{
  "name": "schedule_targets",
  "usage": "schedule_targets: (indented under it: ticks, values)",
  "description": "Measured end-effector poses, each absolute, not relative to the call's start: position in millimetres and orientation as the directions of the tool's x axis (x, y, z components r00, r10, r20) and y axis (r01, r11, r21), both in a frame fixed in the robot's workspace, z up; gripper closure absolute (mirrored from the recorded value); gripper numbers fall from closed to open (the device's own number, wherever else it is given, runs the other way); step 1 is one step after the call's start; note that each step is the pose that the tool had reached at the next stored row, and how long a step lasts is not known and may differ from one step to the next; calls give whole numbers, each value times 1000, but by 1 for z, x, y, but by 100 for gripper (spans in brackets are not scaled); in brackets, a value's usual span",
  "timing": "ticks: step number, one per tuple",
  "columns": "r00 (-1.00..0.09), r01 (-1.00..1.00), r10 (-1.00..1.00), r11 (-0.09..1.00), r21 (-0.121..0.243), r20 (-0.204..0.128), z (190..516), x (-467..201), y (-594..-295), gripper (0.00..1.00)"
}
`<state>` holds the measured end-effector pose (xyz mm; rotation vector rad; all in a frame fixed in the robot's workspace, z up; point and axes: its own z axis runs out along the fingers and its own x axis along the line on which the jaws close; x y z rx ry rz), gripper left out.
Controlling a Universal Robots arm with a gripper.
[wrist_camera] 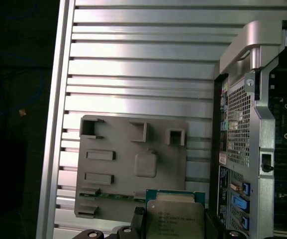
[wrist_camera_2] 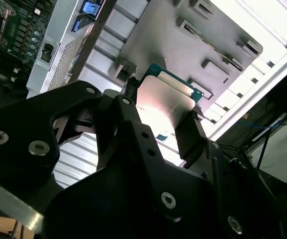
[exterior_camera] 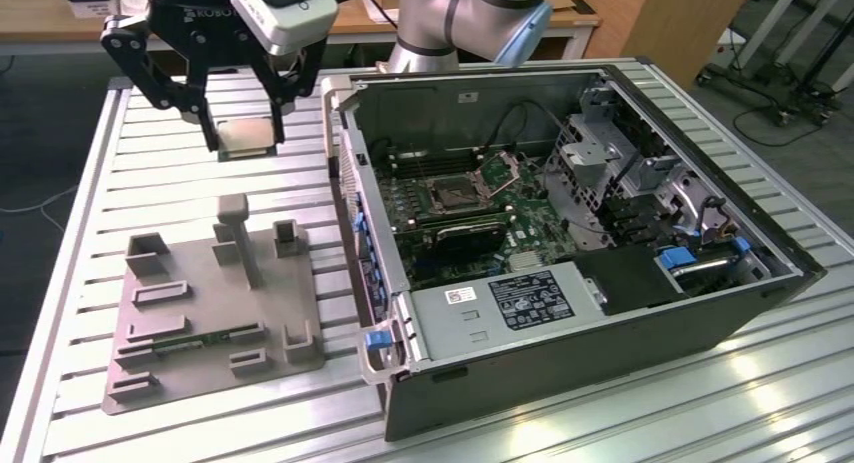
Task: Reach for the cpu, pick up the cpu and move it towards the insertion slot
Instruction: 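Pick up the cpu and move it towards the insertion slot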
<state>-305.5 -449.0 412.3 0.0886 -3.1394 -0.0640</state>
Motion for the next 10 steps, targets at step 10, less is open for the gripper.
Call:
schedule_targets:
  ticks: [10]
  values:
    - [-998, -56, -56, 998, 41, -1, 412, -300, -449, 45]
